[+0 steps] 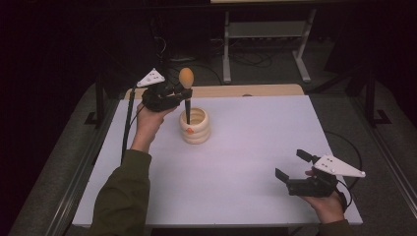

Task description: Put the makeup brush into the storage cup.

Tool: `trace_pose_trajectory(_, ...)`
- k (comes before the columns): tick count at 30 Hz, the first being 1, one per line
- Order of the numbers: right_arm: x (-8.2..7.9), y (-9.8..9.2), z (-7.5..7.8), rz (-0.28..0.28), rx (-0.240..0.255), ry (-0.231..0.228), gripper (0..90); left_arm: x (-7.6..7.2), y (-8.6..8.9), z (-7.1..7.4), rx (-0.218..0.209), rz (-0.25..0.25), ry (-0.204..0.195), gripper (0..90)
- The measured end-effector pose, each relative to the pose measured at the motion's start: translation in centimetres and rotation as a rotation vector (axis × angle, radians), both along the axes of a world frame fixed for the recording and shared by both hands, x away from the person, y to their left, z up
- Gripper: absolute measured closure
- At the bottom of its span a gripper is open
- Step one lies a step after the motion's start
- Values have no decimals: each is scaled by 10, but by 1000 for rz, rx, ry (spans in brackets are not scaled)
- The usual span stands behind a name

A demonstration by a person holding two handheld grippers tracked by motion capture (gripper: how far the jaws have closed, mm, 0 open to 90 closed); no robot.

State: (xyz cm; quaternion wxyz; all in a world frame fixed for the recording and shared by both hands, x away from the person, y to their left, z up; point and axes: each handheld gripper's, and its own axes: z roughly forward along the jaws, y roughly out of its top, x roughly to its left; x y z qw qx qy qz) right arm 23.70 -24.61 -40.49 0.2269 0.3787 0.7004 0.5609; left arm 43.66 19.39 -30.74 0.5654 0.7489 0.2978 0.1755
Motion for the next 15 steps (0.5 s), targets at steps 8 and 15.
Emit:
trace_pose_trajectory(8, 0, 0, 0, 1, 0, 1, 0, 1, -3, -6, 11, -2, 10, 634)
trace_pose_trajectory(15, 0, 0, 0, -1, 0, 0, 0, 1, -4, -11, 13, -2, 17, 634)
